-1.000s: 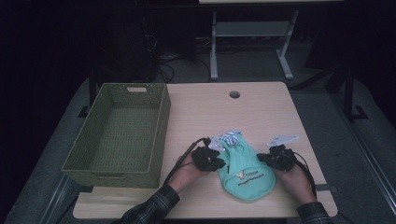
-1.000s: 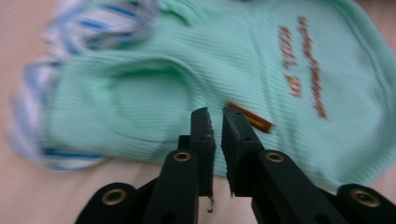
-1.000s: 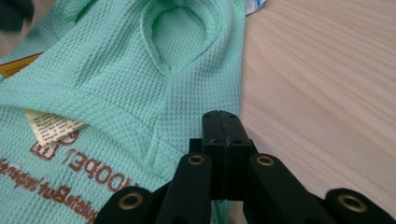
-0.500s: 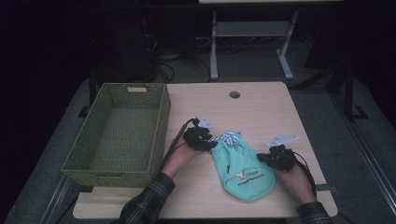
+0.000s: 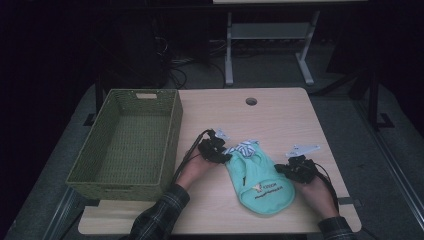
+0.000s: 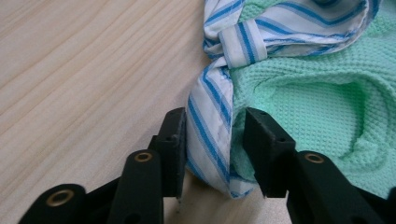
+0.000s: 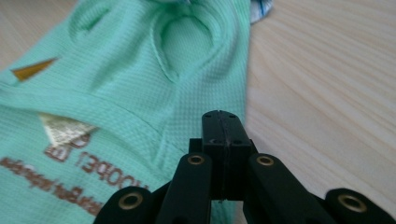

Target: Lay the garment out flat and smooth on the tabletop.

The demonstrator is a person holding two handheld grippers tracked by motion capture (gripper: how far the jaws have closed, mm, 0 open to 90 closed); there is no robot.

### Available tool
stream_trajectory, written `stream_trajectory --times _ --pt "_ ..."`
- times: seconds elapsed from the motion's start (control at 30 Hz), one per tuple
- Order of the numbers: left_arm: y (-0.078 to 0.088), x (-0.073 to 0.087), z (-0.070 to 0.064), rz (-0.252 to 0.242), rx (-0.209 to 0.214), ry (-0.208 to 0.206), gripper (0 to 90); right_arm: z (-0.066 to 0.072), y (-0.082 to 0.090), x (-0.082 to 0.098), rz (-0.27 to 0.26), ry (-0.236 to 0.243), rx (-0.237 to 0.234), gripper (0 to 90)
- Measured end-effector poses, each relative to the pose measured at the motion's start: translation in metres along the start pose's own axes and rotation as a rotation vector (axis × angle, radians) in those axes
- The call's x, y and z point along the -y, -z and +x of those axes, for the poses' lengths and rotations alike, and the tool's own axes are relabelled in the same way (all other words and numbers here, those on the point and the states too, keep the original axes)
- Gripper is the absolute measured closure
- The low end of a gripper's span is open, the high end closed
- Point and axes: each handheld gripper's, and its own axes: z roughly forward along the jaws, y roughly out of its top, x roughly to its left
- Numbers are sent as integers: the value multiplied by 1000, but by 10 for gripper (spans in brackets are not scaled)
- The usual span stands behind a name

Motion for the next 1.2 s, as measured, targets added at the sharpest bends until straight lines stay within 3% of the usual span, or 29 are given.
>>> stream_trajectory --times 0.17,0.27,0.53,0.73,0.87,0.97,1.2 --pt "0 0 -1 -3 17 -13 715 11 5 -8 -37 7 -39 897" --pt "0 1 0 -6 22 -17 773 21 3 -12 -46 35 -76 897" --pt "0 3 1 -22 30 -6 798 40 -10 -26 -66 48 -141 898" --pt "0 3 0 -38 9 32 810 41 -25 -27 -32 50 -140 898" --pt "1 2 -1 -39 -2 28 813 41 -32 -26 0 55 -140 898" --pt "6 0 -2 -65 -12 44 813 41 -35 -25 6 61 -140 898" --pt "26 -7 -3 -127 16 69 815 41 -37 -27 8 71 -135 898"
